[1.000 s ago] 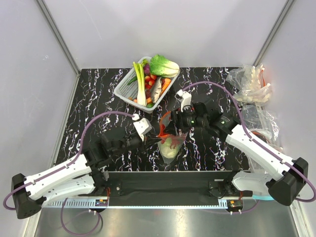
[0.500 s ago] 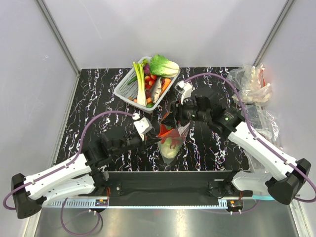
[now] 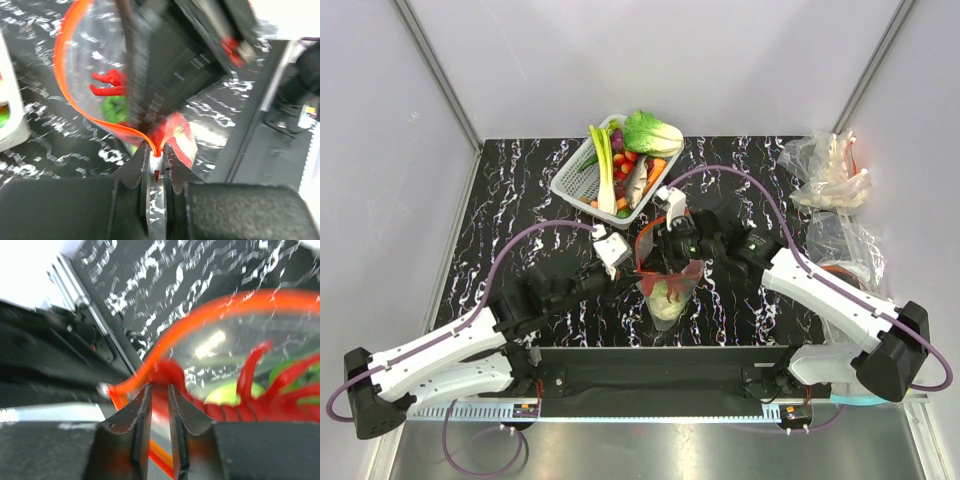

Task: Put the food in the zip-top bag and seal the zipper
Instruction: Adjust the fake lobster in the zipper food storage bag, then zip the zipper food storage bag at the center of the board.

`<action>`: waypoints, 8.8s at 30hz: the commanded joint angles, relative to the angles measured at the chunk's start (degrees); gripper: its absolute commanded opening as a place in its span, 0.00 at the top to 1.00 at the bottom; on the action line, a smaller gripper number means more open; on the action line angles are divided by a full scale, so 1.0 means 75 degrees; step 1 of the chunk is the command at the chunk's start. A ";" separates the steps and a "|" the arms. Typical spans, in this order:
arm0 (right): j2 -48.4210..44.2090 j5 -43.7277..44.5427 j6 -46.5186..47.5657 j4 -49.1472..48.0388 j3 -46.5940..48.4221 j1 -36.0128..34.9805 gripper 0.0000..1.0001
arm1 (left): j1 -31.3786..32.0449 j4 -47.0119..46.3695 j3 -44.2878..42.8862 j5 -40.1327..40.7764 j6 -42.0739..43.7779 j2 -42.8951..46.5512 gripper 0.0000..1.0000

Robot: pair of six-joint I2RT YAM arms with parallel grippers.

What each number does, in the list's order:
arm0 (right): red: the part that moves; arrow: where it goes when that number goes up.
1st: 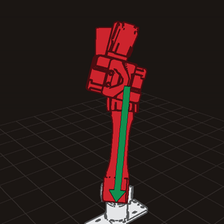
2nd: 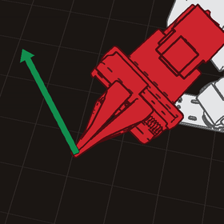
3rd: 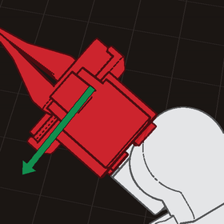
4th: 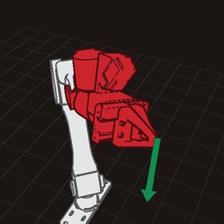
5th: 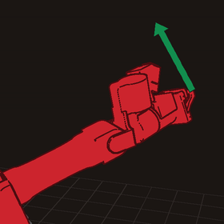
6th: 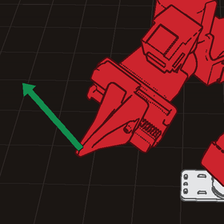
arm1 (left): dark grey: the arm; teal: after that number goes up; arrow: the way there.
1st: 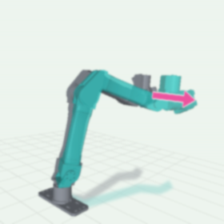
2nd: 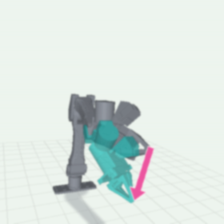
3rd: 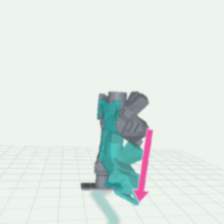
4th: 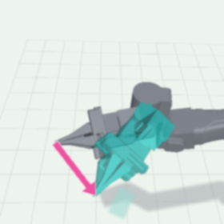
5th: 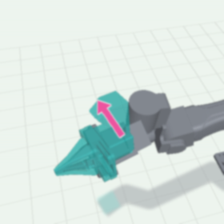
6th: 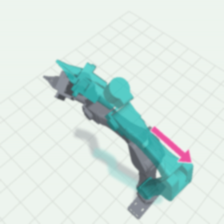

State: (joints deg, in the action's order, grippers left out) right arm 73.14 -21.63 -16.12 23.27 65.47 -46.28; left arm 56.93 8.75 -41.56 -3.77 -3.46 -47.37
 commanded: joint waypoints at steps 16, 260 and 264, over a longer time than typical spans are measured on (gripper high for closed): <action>-0.0834 0.1439 0.0414 0.0845 0.0023 -0.0263 0.45 | -0.0383 -0.0862 -0.0763 0.1136 0.0285 -0.0433 1.00; -0.1514 -0.1008 0.5701 0.1069 0.0235 -0.0134 1.00 | -0.1367 -0.2679 0.0608 -0.0331 0.0485 0.1688 1.00; -0.1561 -0.0621 0.5302 0.1292 0.0282 -0.0110 1.00 | -0.1496 -0.2340 0.0491 0.0373 0.0099 0.1583 1.00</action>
State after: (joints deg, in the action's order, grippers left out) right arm 64.03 -31.33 27.64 25.23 68.05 -47.62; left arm 48.03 -5.96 -35.64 -13.21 -1.78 -36.86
